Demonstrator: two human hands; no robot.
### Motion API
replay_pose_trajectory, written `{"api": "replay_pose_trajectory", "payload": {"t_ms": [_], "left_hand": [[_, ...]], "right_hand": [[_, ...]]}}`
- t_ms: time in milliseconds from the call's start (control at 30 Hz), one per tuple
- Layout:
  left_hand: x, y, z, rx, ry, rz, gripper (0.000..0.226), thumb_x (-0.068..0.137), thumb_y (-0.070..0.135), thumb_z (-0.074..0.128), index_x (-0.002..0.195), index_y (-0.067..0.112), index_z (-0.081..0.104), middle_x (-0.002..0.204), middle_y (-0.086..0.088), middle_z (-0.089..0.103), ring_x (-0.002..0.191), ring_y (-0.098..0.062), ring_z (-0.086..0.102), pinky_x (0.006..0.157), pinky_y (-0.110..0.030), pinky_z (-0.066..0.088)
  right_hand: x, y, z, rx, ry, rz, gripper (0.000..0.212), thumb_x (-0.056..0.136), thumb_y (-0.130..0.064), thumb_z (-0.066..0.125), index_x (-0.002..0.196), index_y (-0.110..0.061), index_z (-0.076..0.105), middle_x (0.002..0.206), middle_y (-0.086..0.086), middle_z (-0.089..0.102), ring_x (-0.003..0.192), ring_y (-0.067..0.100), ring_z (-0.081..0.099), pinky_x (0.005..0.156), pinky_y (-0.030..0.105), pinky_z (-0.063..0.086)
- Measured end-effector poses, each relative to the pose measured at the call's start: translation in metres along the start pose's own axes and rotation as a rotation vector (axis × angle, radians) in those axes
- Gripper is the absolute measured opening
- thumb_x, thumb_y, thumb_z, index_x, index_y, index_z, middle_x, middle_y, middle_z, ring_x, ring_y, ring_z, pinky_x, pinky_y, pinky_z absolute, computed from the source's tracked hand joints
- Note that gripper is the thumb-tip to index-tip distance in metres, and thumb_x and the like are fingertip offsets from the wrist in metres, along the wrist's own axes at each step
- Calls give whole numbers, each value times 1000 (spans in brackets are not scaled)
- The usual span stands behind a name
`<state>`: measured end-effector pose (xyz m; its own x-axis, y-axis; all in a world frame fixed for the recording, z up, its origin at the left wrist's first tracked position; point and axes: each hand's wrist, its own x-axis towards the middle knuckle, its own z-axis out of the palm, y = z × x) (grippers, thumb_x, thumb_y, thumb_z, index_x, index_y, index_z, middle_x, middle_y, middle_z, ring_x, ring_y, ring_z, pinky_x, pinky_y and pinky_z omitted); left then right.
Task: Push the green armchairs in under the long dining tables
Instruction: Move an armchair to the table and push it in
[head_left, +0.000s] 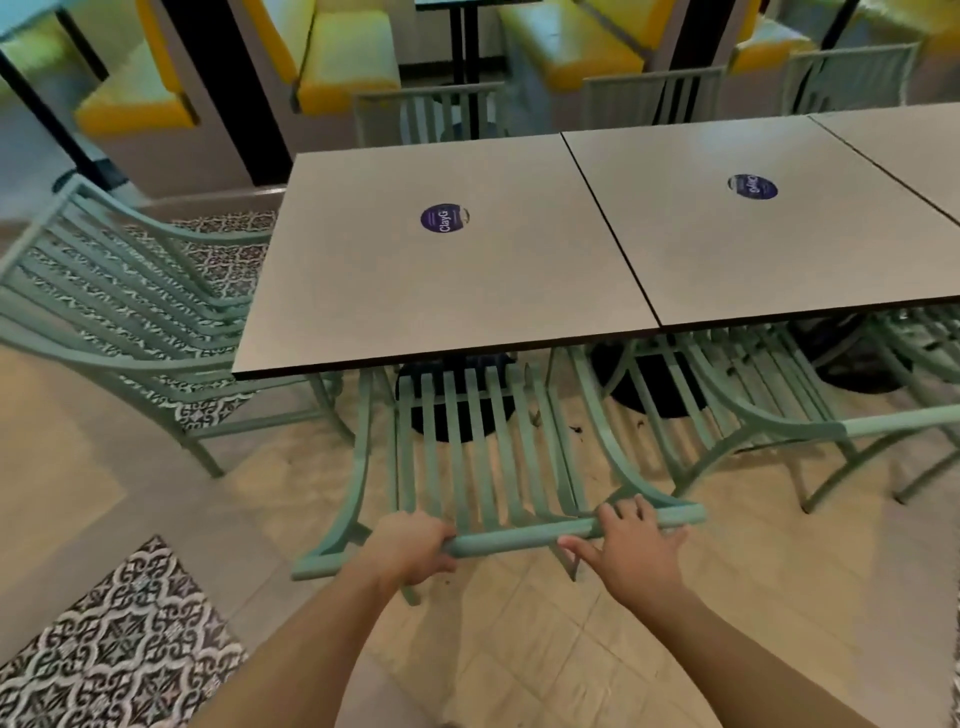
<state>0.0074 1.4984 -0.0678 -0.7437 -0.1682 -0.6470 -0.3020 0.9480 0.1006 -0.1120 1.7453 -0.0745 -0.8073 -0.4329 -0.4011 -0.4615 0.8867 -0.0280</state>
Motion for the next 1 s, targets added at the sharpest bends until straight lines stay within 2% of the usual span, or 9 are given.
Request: {"api": "replay_pose_trajectory", "payload": {"t_ms": [200,367,467,633,800,1000], "left_hand": [[14,-24,-20,9,22,19,28,92,47,56,111,27,60,101,1,65,93,-20,61,83,-38,51],[28,-35,-32,1,44,6,27,92,46,56,111,27,60,100,1,64,91,-19,60,83,-36,52],[35,-41,-39,1,59,-2,27,92,46,56,112,28,60,99,1,63,89,-19,60,81,-35,52],[44,-49,-45,10,95,-14,28,92,49,54,111,29,60,98,1,63,89,-20,59,79,-38,52],[46,-56,-49,-5,141,-25,27,92,49,54,111,30,59,95,4,63,88,-19,59,78,-36,52],[49,-63,-53,-75,130,-52,25,92,45,56,112,31,60,95,4,63,86,-16,60,80,-37,54]], "right_hand": [[25,-16,-7,6,36,-10,92,72,-86,9,134,-30,46,142,-1,44,142,22,20,104,72,19],[47,-24,-18,39,37,-13,91,72,-88,13,136,-30,44,142,-2,44,143,21,20,105,74,10],[58,-29,-24,39,50,-21,94,69,-88,10,133,-30,46,138,-3,46,140,21,24,105,74,12],[71,-35,-36,38,43,-16,87,74,-86,19,136,-31,45,138,-4,46,137,20,28,106,72,14],[83,-41,-41,60,61,-26,88,74,-85,20,136,-29,46,136,-3,47,135,20,31,107,72,14],[91,-48,-42,56,51,-23,88,74,-85,20,135,-29,46,134,-3,48,134,20,32,107,73,12]]}}
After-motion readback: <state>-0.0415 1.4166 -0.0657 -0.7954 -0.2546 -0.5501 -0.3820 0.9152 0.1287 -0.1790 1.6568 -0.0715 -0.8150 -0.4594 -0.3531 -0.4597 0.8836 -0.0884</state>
